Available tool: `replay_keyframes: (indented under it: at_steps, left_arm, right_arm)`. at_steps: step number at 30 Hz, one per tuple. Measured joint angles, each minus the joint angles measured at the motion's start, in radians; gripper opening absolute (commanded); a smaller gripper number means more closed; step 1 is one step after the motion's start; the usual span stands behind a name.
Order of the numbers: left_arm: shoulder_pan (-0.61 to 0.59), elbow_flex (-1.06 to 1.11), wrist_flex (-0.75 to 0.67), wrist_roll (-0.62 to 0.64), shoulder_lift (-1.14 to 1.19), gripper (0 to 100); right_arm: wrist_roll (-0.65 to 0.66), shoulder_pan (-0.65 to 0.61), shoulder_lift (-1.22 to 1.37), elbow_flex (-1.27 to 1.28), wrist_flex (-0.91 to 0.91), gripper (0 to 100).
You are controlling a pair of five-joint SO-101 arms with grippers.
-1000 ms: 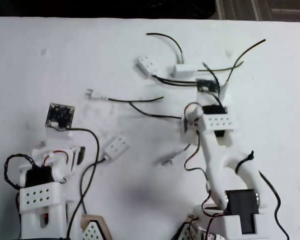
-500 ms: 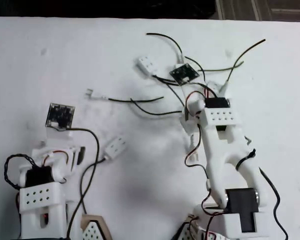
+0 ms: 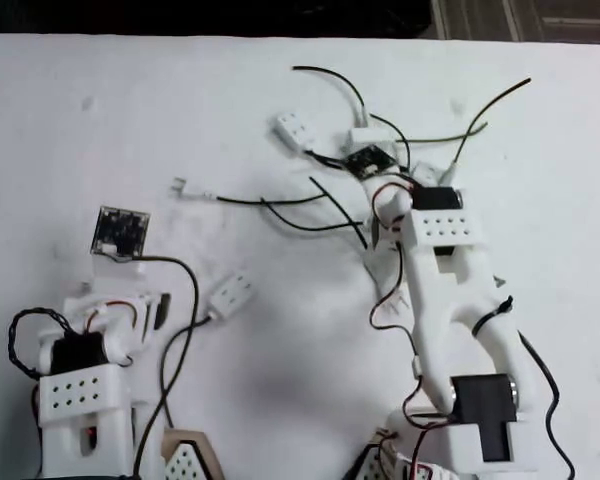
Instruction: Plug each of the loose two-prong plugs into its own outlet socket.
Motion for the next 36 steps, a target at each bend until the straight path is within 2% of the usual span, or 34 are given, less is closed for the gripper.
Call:
replay_keyframes:
  at_steps: [11,18,25,28,33,36]
  left_arm:
    - [0.0,0.0,0.0,0.0,0.0,26]
    - [0.0,0.0,0.0,0.0,0.0,26]
    - [0.0,0.0,0.0,0.0,0.0,26]
    - [0.0,0.0,0.0,0.0,0.0,26]
    - [0.0,0.0,0.0,0.0,0.0,26]
    - [0.0,0.0,0.0,0.0,0.0,26]
  right_arm:
    - [0.0,0.003,0.233,0.0,-0.078,23.4]
    - [0.0,0.002,0.264,0.0,-0.089,22.9]
    - [0.0,-0.003,0.264,-0.002,-0.091,6.3]
    - [0.0,-0.017,0.264,-0.002,-0.072,9.0]
    - [-0.025,-0.041,0.264,-0.048,0.031,18.8]
    - [-0.052,-0.04,0.264,-0.1,0.098,19.4]
